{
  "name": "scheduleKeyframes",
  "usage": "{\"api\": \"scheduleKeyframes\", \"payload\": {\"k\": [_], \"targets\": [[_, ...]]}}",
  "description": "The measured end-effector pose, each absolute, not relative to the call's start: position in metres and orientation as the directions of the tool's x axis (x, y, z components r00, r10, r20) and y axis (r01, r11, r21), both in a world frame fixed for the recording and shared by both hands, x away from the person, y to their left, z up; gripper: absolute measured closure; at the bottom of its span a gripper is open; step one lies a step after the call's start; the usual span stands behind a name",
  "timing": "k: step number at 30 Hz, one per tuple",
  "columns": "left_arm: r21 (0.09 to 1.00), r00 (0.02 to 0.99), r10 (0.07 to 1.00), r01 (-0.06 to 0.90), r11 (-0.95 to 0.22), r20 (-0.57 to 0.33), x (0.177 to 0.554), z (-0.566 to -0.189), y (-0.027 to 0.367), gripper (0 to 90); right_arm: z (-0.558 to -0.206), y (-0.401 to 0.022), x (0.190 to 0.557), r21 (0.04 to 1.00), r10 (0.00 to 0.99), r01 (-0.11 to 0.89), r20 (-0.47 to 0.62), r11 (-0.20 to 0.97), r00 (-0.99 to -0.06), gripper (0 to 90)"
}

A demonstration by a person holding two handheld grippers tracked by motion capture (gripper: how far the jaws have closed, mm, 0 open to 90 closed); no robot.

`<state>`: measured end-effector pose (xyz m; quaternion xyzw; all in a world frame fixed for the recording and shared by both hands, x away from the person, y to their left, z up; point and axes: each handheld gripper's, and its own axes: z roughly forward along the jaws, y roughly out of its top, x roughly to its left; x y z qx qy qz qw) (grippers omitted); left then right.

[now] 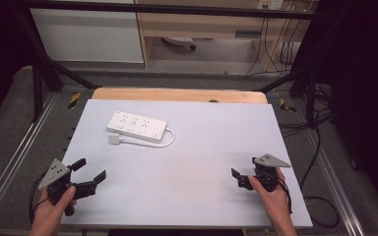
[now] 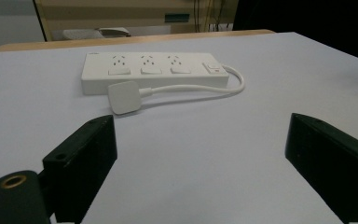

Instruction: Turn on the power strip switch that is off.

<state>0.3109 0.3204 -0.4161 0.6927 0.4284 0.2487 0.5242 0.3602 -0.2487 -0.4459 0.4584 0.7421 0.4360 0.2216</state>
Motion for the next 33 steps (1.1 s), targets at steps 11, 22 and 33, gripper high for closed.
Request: {"api": "scheduleKeyframes", "payload": {"k": [11, 22, 33], "targets": [[0.94, 0.513, 0.851, 0.332, -0.075, -0.113, 0.3094, -0.4131, 0.3203, 8.0, -0.4444, -0.2468, 0.3596, 0.856, 0.87, 0.474, 0.061, 0.206, -0.489, 5.3], [0.95, 0.517, 0.848, 0.308, -0.058, -0.116, 0.307, -0.41, 0.319, 6.4, -0.4415, -0.2451, 0.3575, 0.869, 0.869, 0.453, 0.058, 0.198, -0.492, 4.2], [0.952, 0.512, 0.848, 0.304, -0.025, -0.141, 0.3074, -0.4078, 0.3188, 6.6, -0.4406, -0.2424, 0.3574, 0.873, 0.86, 0.444, 0.058, 0.202, -0.506, 3.1]]}}
